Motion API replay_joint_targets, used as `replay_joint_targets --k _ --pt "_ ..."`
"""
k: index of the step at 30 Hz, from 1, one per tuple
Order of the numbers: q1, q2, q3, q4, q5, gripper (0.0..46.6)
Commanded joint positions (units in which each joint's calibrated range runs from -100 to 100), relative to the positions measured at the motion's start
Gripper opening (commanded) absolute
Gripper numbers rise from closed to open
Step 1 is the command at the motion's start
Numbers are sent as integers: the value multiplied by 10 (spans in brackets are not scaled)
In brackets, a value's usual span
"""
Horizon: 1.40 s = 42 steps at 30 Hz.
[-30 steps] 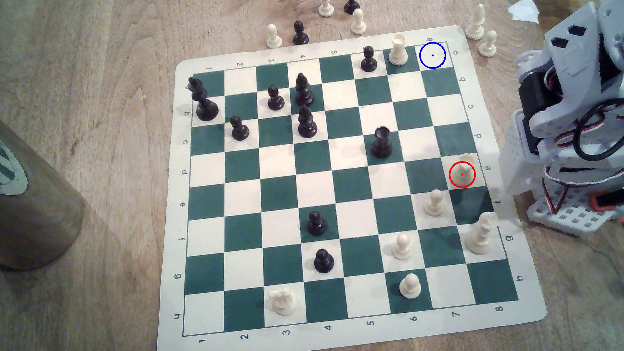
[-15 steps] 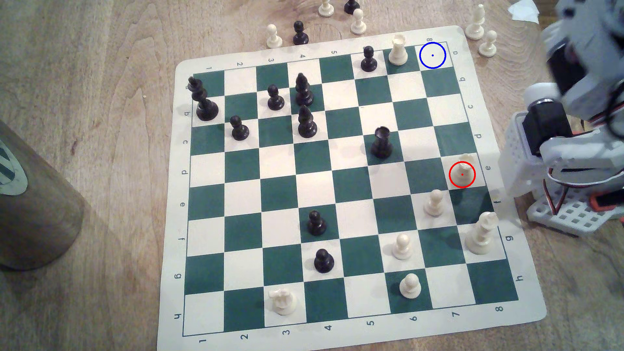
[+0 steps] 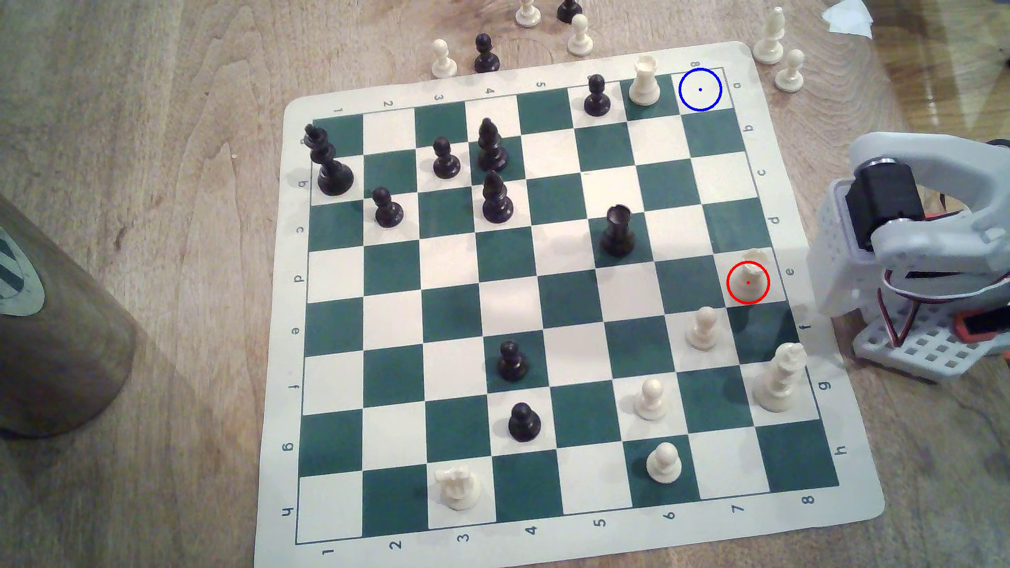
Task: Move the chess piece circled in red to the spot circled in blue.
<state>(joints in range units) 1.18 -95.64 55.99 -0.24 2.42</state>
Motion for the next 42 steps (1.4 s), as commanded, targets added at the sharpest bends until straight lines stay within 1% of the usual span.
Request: replay_joint_targets --k 1,2,3,6,8,10,11,13,15,16,19,20,23,24,26,28,31,34,37,42 --pt "21 1 -97 174 -3 1" --pt "24 1 -118 241 -13 1" --pt "28 1 -135 293 -16 1" --pt "63 1 -168 443 -15 1" --pt "59 1 -176 536 -31 2" --pt "57 7 -178 609 -34 2" --pt "57 14 -179 675 -38 2" --pt "57 18 -182 726 -41 2" --pt "59 26 -195 787 -42 2" --pt "59 40 -209 853 -40 2" --pt "67 62 -209 921 -42 2" --pt "66 80 -206 952 -45 3" --pt "61 108 -194 970 -62 29" --pt "61 118 -167 970 -70 67" --pt "62 134 -145 975 -75 121" --pt "65 158 -134 984 -74 140" --pt "66 220 -133 997 -77 141" --pt "63 275 -124 997 -90 140" --pt "67 293 -94 992 -93 142" --pt "70 296 -6 975 -94 142"
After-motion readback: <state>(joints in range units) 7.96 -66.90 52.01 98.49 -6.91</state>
